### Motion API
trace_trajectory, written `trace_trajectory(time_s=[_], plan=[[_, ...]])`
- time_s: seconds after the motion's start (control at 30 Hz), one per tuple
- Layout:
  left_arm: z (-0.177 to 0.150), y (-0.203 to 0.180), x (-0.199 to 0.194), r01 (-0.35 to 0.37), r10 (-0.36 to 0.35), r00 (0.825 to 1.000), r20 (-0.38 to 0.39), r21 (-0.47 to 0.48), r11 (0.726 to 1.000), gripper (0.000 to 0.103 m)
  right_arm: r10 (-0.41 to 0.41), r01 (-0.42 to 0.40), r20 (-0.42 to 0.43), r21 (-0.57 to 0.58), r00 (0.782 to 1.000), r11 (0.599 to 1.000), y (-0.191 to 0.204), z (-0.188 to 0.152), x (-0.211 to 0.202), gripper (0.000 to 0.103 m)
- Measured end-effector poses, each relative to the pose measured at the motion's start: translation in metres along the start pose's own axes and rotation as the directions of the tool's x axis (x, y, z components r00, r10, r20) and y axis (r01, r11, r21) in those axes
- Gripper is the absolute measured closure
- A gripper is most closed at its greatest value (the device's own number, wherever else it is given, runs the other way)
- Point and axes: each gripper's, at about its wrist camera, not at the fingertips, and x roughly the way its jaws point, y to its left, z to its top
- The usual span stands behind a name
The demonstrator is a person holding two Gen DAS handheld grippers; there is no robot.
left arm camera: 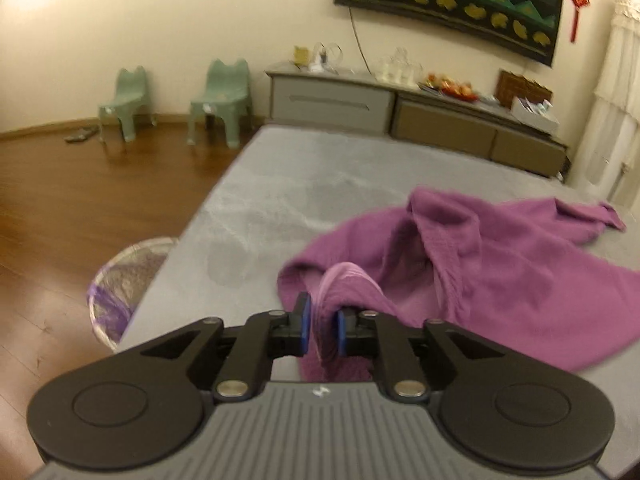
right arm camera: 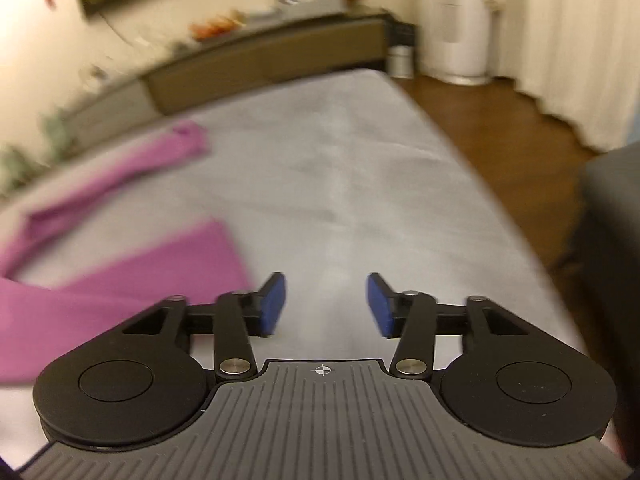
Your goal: Fold clothes
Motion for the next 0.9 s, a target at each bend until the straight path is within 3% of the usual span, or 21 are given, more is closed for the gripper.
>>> trace_trajectory(time_s=[0.13,0.3,0.33,0.4,0.43,0.47,0.53,0.63,0.77,0.83,0.9], plan=[[0.008,-0.011,0.007,-0.005,0.005,1.000,0.006,0.011,1.000,0.087,0.037,-0.037,-0.004,-0.099,0.999,0.994,0.038,0.010,0.044,0.037],[0.003,-0.029,0.010,0.003,-0.003,1.000,0.000,0.086,0.996,0.088,0.053,-0.064,-0.056,-0.219,0.997,0.974,0.079,0.013,0.084,0.039],[0.001,-0.029,0.010,0.008,-0.009,1.000,0.004,0.094,0.996,0.088,0.056,-0.071,-0.067,-0.238,0.996,0.969,0.085,0.015,0.090,0.044],[0.000,-0.029,0.008,0.010,-0.011,1.000,0.017,0.108,0.994,0.092,0.070,-0.088,-0.082,-0.248,0.994,0.965,0.089,0.021,0.096,0.075],[0.000,-0.029,0.007,-0.001,-0.002,1.000,0.030,0.110,0.994,0.093,0.083,-0.104,-0.097,-0.239,0.992,0.965,0.090,0.025,0.099,0.098],[0.001,-0.026,0.006,-0.018,0.013,0.999,0.051,0.101,0.995,0.094,0.095,-0.116,-0.100,-0.232,0.990,0.966,0.089,0.029,0.100,0.099],[0.005,-0.015,0.000,-0.060,0.054,0.993,0.106,0.054,0.997,0.095,0.104,-0.111,-0.049,-0.184,0.993,0.977,0.084,0.044,0.096,0.100],[0.010,0.001,-0.003,-0.104,0.110,0.984,0.140,-0.048,0.993,0.097,0.124,-0.125,0.037,0.029,0.992,0.992,0.061,0.066,0.093,0.100],[0.009,-0.008,0.019,-0.204,0.204,0.979,0.027,0.007,0.979,0.097,0.146,-0.154,0.049,0.325,0.988,0.933,0.034,0.069,0.111,0.099],[0.006,-0.015,0.032,-0.247,0.249,0.968,-0.039,0.053,0.968,0.097,0.141,-0.147,0.043,0.375,0.989,0.915,0.032,0.068,0.117,0.099],[0.001,-0.023,0.035,-0.201,0.209,0.975,-0.081,0.101,0.974,0.096,0.130,-0.141,0.055,0.357,0.990,0.923,0.038,0.070,0.114,0.099]])
